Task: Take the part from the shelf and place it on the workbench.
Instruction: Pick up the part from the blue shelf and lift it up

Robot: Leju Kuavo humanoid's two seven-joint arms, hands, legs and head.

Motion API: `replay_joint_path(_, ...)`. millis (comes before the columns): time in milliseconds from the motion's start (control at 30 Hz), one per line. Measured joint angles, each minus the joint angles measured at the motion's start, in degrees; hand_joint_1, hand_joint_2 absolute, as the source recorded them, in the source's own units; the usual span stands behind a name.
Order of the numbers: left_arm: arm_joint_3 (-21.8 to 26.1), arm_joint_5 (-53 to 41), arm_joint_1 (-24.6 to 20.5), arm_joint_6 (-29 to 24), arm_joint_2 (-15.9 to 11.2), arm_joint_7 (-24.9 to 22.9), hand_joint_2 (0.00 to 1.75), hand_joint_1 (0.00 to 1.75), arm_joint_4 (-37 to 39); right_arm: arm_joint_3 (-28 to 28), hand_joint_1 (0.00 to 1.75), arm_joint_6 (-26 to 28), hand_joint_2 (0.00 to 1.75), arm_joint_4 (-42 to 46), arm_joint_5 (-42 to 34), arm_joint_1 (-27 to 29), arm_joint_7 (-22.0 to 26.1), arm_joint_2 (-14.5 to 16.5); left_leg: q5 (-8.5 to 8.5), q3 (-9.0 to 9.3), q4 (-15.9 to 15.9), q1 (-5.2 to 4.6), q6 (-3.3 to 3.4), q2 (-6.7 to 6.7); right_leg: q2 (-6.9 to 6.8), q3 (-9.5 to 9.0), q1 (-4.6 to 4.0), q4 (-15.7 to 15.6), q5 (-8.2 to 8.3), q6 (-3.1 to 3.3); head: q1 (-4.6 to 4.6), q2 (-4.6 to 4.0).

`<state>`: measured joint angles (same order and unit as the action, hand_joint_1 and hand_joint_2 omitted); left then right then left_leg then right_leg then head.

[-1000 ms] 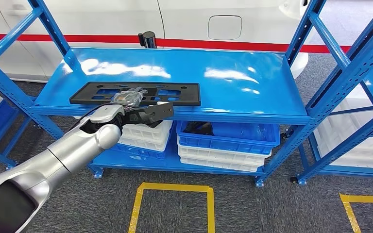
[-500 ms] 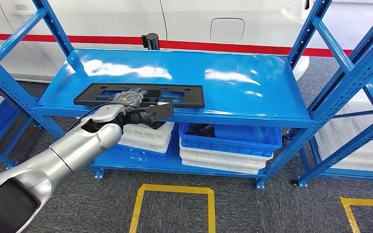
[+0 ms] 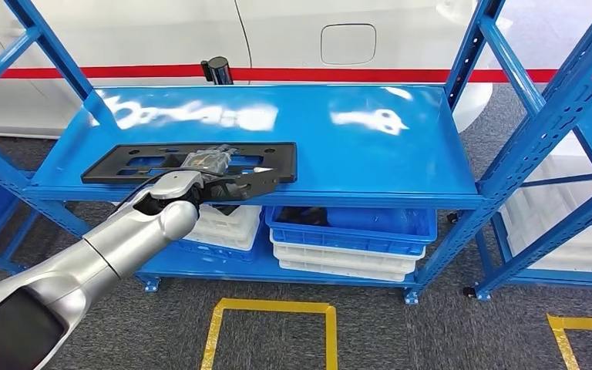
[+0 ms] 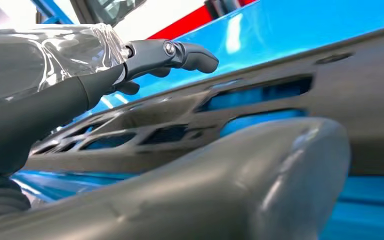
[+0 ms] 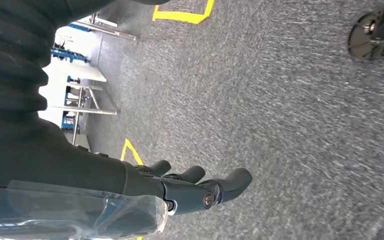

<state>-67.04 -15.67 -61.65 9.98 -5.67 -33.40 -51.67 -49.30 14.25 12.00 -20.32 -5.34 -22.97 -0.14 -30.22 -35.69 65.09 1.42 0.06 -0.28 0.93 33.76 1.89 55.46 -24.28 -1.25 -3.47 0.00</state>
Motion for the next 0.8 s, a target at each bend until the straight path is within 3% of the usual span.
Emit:
replay_joint_path(67,-0.1,0.0,0.4,0.1,0.0,0.0,0.0,0.0,0.0,0.0,0.0,0.0,1.75,0.0,-0.1,0.0,0.0,0.0,-1.5,-4.71,7.0,-0.18,0.21,0.0,0.07,-0.45,-0.33,0.0,-0.49,0.44,-0.03,0.0)
replay_joint_path(100,-0.1,0.0,0.7,0.2,0.0,-0.1,0.0,0.0,0.1,-0.1,0.0,0.0,1.75,0.0,-0.1,0.0,0.0,0.0,-0.61,-5.68,7.5,-0.33,0.53,-0.01,0.17,-0.82,-0.55,0.0,-0.78,0.56,-0.03,0.0)
replay_joint_path(133,-0.1,0.0,0.8,0.2,0.0,-0.1,0.0,0.0,0.1,-0.1,0.0,0.0,1.75,0.0,-0.1,0.1,0.0,0.0,1.47,-5.44,5.4,-0.57,1.05,-0.01,0.3,-1.29,-0.8,0.0,-1.1,0.63,-0.04,0.0)
replay_joint_path(200,-0.1,0.0,0.8,0.2,0.0,-0.2,0.0,0.0,0.1,-0.1,0.0,0.0,1.75,0.0,-0.2,0.1,-0.1,0.1,6.92,-2.67,-3.0,-1.44,2.78,-0.03,0.47,-2.28,-1.22,0.0,-1.78,0.64,-0.01,0.0)
replay_joint_path(233,-0.1,0.0,0.7,0.2,0.0,-0.2,0.0,0.0,0.1,-0.1,0.0,0.0,1.75,0.0,-0.2,0.1,-0.1,0.1,8.72,-1.28,-6.7,-1.85,3.59,-0.02,0.48,-2.56,-1.4,-0.1,-2.06,0.55,0.04,0.0)
replay_joint_path(267,-0.1,0.0,0.7,0.2,0.0,-0.2,0.0,0.0,0.1,-0.1,0.0,0.0,1.75,0.0,-0.2,0.1,-0.1,0.2,9.72,-0.32,-9.1,-2.16,3.95,-0.02,0.44,-2.65,-1.55,0.0,-2.32,0.45,0.08,0.0)
replay_joint_path(400,-0.1,-0.1,0.9,0.2,0.1,-0.3,0.0,0.0,0.3,-0.1,0.0,0.1,1.75,0.0,-0.2,0.0,0.0,0.1,9.46,0.29,-10.4,-2.2,2.05,-0.23,0.19,-2.55,-1.62,0.2,-2.68,0.26,0.16,0.0)
replay_joint_path(800,-0.1,-0.1,0.8,0.1,0.1,-0.5,0.0,0.0,0.6,-0.1,0.0,0.2,1.75,0.0,-0.2,-0.1,0.2,0.1,9.43,0.22,-10.3,-2.24,2.42,-0.29,0.07,-2.75,-1.56,-0.3,-2.54,0.01,0.17,0.0)
